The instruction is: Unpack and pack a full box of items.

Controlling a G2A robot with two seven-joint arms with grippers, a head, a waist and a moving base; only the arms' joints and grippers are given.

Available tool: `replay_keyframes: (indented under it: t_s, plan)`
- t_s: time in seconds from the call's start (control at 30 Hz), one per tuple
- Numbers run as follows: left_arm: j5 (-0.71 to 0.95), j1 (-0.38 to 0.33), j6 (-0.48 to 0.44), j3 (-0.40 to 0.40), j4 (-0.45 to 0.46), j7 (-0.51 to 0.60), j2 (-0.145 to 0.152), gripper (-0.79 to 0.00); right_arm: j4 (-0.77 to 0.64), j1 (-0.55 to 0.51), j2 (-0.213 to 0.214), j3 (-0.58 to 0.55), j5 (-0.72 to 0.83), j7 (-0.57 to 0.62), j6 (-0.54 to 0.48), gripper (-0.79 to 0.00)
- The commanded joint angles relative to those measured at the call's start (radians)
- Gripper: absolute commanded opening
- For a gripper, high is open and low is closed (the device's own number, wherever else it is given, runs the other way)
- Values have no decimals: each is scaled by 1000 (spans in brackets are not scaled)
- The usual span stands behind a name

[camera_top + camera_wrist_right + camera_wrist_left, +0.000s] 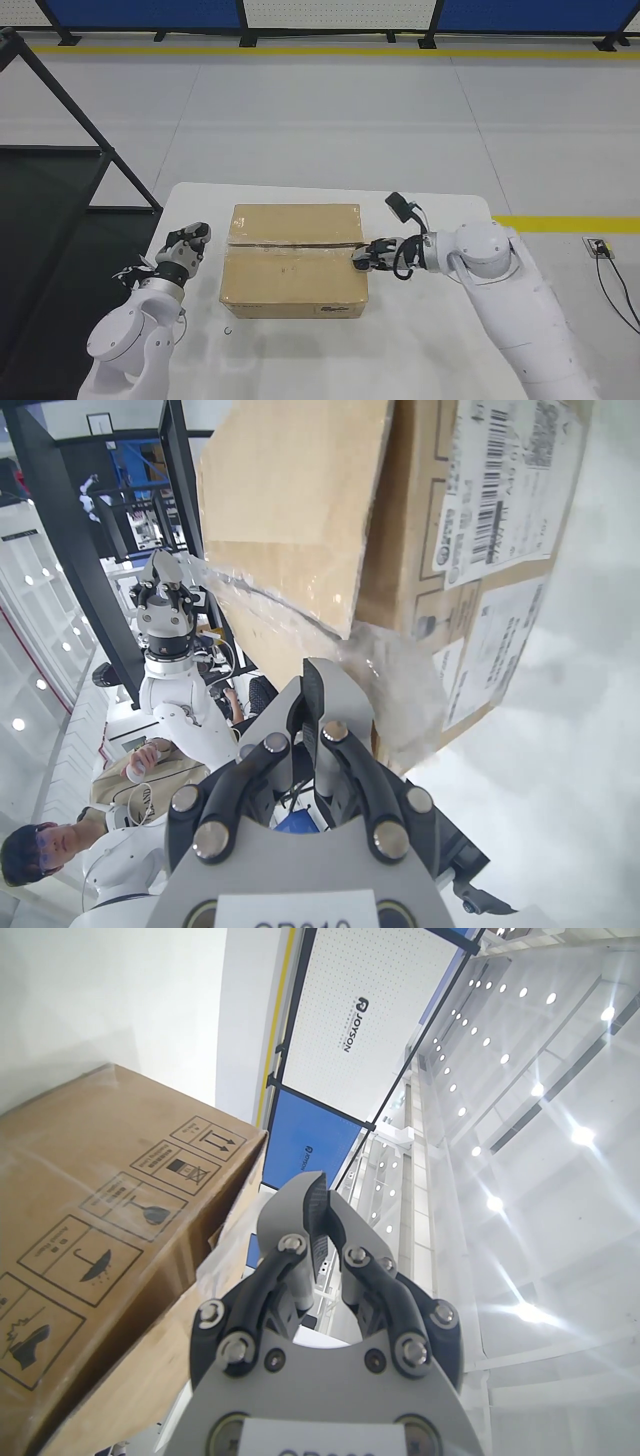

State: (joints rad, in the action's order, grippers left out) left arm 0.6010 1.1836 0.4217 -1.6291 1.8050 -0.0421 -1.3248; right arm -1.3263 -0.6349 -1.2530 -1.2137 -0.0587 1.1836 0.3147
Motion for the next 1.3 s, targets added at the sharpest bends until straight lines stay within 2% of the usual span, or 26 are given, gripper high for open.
replay_keyframes:
  t_s: [0.0, 0.2, 0.47, 0.77, 1.27]
  plan:
    - [-2, 0, 0, 2, 2, 0, 0, -785, -25, -24, 5, -22, 16, -13, 3, -785]
    - [-3, 0, -1, 7, 5, 0, 2, -785, -17, -42, 10, -40, 53, -68, -13, -785]
    - [1, 6, -2, 2, 8, -7, 3, -785, 74, 15, 5, -5, 82, -93, -12, -785]
    - [4, 9, -4, 0, 10, -10, 5, -785, 177, 77, 1, 34, 96, -88, 35, -785]
    - [12, 5, -24, 0, -4, -16, 7, -785, 238, 63, 6, 34, 174, -107, -25, -785]
